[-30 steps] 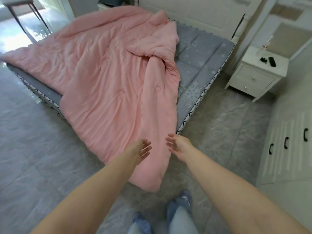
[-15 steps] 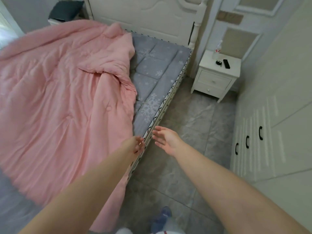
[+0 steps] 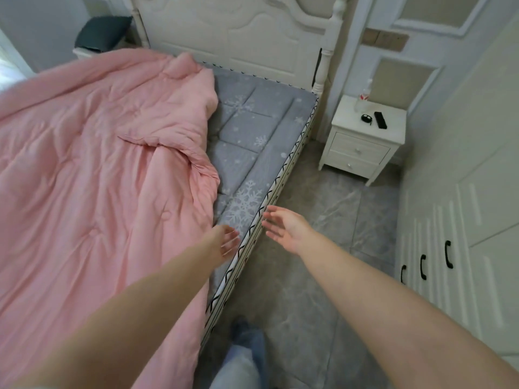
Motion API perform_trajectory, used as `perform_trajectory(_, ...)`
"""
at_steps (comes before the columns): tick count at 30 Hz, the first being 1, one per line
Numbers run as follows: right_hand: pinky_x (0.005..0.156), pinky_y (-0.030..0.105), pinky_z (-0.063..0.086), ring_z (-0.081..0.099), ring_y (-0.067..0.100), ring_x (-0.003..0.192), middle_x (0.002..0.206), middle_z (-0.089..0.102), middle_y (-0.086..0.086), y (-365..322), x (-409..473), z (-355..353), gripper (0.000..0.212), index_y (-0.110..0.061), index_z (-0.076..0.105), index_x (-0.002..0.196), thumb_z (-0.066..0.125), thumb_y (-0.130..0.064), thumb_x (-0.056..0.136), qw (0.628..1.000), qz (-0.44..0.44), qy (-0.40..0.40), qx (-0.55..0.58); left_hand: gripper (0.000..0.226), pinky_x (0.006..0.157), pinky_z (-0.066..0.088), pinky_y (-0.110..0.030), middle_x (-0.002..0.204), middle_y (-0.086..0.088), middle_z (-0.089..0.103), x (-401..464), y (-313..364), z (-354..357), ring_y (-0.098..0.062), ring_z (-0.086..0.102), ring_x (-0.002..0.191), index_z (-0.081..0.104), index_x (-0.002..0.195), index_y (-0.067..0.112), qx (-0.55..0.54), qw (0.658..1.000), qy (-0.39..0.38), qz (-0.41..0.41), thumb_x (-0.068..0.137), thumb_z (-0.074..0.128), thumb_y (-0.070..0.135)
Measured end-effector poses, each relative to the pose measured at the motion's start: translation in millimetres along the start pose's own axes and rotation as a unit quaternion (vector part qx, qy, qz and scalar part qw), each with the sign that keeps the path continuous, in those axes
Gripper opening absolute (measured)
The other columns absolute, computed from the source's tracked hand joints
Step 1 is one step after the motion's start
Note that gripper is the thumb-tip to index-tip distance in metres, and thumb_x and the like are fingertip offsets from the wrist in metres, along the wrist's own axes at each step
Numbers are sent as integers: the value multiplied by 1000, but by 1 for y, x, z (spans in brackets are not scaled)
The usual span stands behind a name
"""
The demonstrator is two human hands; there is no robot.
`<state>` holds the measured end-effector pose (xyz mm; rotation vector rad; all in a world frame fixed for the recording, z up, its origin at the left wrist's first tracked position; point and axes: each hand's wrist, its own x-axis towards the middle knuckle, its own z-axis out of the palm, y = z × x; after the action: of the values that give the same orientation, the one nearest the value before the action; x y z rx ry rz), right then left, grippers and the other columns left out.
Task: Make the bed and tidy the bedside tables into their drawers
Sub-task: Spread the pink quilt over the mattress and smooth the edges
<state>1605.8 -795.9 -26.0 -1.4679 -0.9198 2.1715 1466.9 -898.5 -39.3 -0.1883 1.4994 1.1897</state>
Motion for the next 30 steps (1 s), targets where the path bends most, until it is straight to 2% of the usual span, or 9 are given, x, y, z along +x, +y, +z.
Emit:
perform_trajectory(3, 82, 33, 49, 66, 19, 90, 90, 70, -2, -51, 22, 11, 21, -21, 67, 98, 51, -8, 94, 1000, -28, 1, -7, 12, 69, 46, -25, 84, 5, 64, 20, 61, 16, -10, 60, 75, 58, 90, 16, 14, 999, -21, 34, 96, 48, 16)
perform_trajectory(6, 80, 31, 47, 66, 18, 87, 88, 69, -2, -102, 42, 21, 21, -22, 65, 97, 50, -8, 93, 998, -59, 19, -17, 16, 63, 47, -23, 98, 6, 66, 44, 115, 39, -7, 61, 74, 59, 108, 14, 38, 996, -45, 64, 95, 52, 19)
perform_trajectory(9, 88, 34, 47, 65, 15, 81, 87, 69, -2, -139, 65, 30, 21, -22, 64, 94, 49, -7, 94, 996, -83, 26, -3, 4, 63, 48, -22, 92, 2, 65, 70, 153, 64, -7, 63, 80, 59, 96, 13, 69, 992, -39, 98, 92, 58, 15)
perform_trajectory(13, 85, 33, 46, 65, 14, 81, 87, 69, -4, -163, 94, 32, 21, -23, 64, 94, 49, -7, 94, 996, -78, 30, -15, 20, 42, 44, -17, 70, -6, 47, 97, 174, 87, -2, 52, 41, 49, 72, 15, 111, 988, -78, 73, 89, 60, 12)
perform_trajectory(15, 88, 35, 47, 65, 16, 84, 88, 69, -4, -178, 115, 32, 22, -22, 65, 94, 49, -7, 94, 996, -75, 35, -19, 8, 54, 49, -22, 81, -8, 59, 115, 182, 98, -6, 62, 60, 57, 82, 13, 105, 991, -60, 64, 86, 64, 11)
perform_trajectory(17, 89, 35, 47, 65, 17, 88, 90, 69, -3, -192, 137, 30, 22, -22, 65, 94, 49, -7, 94, 996, -70, 38, -26, 13, 65, 50, -26, 94, -4, 66, 131, 190, 109, -11, 66, 79, 62, 95, 12, 97, 992, -43, 63, 84, 68, 10)
perform_trajectory(21, 78, 31, 47, 64, 14, 82, 89, 68, -3, -227, 188, 29, 20, -22, 64, 94, 49, -8, 95, 997, -58, 11, -46, 13, 65, 49, -26, 86, -2, 63, 168, 219, 131, -11, 64, 74, 61, 93, 13, 78, 995, -24, 62, 83, 69, 12)
perform_trajectory(26, 75, 31, 46, 65, 14, 81, 83, 68, -2, -288, 254, 28, 23, -22, 63, 92, 46, -7, 97, 995, -36, -47, -76, 3, 66, 48, -25, 92, -1, 65, 212, 260, 169, -10, 62, 74, 61, 89, 11, 20, 997, 51, 61, 88, 63, 12)
perform_trajectory(30, 76, 30, 45, 63, 14, 81, 85, 66, -2, -333, 301, 29, 21, -21, 62, 95, 46, -8, 97, 988, -15, -92, -121, 3, 68, 50, -28, 101, -3, 66, 239, 287, 192, -15, 65, 88, 60, 91, 12, -33, 993, 91, 73, 89, 63, 13)
